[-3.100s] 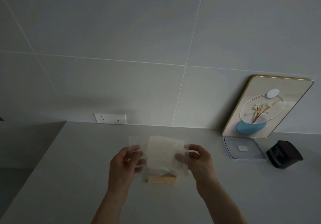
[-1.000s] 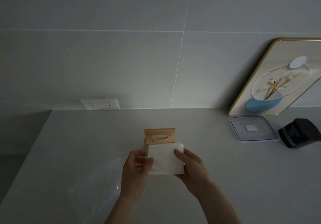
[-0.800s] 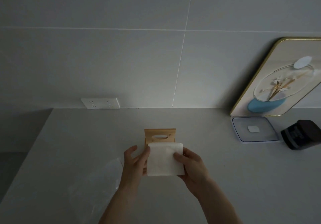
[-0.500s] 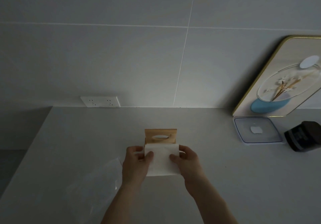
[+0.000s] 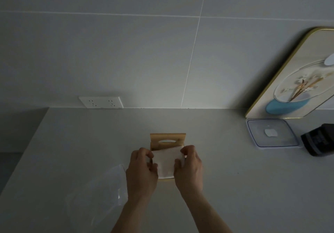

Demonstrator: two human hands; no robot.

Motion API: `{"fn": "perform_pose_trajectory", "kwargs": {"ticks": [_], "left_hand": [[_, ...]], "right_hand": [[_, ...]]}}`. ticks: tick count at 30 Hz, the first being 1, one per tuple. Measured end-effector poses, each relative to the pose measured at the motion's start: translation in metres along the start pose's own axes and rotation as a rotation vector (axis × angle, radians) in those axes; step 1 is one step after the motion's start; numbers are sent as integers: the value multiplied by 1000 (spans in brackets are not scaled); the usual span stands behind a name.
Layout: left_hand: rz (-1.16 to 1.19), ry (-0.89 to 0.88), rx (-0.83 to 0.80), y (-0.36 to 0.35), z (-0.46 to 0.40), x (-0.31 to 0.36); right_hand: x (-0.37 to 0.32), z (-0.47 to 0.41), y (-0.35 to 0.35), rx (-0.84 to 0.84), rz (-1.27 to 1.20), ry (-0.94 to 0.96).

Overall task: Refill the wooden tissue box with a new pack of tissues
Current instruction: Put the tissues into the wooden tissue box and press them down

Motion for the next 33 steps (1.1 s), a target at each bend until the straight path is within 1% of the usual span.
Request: {"fn": "perform_pose_trajectory", "kwargs": {"ticks": [3,7,11,17,22,25,27,30,33], "left_hand": [[-24,-42,9,-4,0,1],[-98,-111,16,-7,1,4],[-197,-201,-13,-12,-1,4],[-371,-319,-44,-16,-2,4],[-407,-370,-51,-21,-2,-5],[-374,-384,-75,-16,2,-9],[-349,-419,-130,-8,3,-8],[-378,-482,-289,-1,2,-9],[-457,-499,-386,-1,0,-9]], "right_hand": [[-1,5,-4,29,107,119],[2,5,-9,57,177,187],[4,3,-11,90,250,286],[8,0,-18,68,261,323],[10,-5,-15,68,245,334],[15,-3,-10,64,227,319],[20,1,-6,56,232,349],[28,3,1,33,252,392],[32,3,4,-64,311,446]]}}
Point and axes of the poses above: each hand's wrist, its own z-axis away from the middle knuckle, its own y-axis out of the back of the hand, x = y × z, the point moved 1 cm from there along -z, towards the middle knuckle, and after that the axes turned 8 degrees about z, right-handed, at the moved point
